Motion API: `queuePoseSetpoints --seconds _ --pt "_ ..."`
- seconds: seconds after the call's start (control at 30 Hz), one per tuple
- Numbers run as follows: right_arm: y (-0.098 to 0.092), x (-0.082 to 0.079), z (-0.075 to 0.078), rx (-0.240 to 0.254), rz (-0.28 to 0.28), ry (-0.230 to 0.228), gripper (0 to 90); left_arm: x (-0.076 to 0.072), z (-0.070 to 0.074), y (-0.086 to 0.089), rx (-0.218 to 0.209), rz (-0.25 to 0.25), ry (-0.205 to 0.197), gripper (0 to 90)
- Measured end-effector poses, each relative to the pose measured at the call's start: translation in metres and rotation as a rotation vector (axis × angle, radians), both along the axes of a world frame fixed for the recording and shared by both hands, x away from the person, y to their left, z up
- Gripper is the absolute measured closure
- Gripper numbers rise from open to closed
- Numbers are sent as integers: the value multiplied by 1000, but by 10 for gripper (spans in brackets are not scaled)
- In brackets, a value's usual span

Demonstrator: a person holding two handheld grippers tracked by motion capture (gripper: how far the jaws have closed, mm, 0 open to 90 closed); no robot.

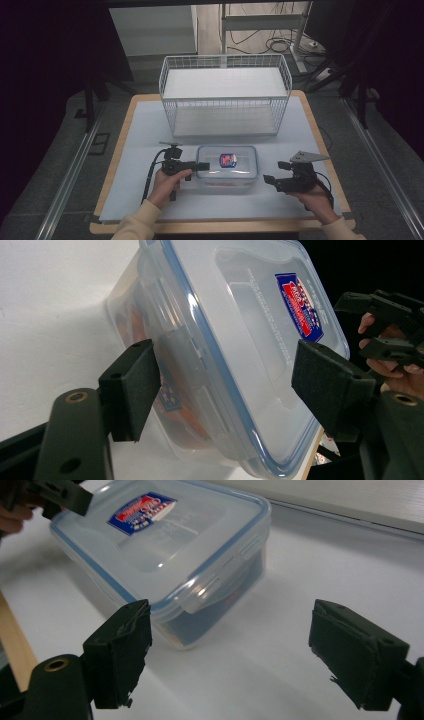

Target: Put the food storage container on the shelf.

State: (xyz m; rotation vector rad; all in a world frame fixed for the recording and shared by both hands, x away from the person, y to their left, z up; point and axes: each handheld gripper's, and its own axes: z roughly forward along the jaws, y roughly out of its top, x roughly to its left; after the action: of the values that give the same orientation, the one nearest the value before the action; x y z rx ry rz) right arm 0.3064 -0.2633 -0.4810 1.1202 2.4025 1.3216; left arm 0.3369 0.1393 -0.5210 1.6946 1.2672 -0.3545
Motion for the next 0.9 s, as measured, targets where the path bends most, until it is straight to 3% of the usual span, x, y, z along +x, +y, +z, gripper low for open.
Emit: queuePoseSetpoints --seconds 0.2,0.4,0.57,0.73,0.9 --pt "4 7 0 23 9 60 183 0 -2 2 -14 7 4 302" --pt "16 27 -2 54 6 153 170 0 -2 2 -14 8 3 303" --pt "22 36 -6 68 1 195 163 0 -2 3 -18 10 1 305" --pt "26 52 -14 117 -21 274 158 0 -2 3 -19 9 -3 304" --pt "31 60 -17 147 -22 313 159 0 -3 3 -21 9 -4 305"
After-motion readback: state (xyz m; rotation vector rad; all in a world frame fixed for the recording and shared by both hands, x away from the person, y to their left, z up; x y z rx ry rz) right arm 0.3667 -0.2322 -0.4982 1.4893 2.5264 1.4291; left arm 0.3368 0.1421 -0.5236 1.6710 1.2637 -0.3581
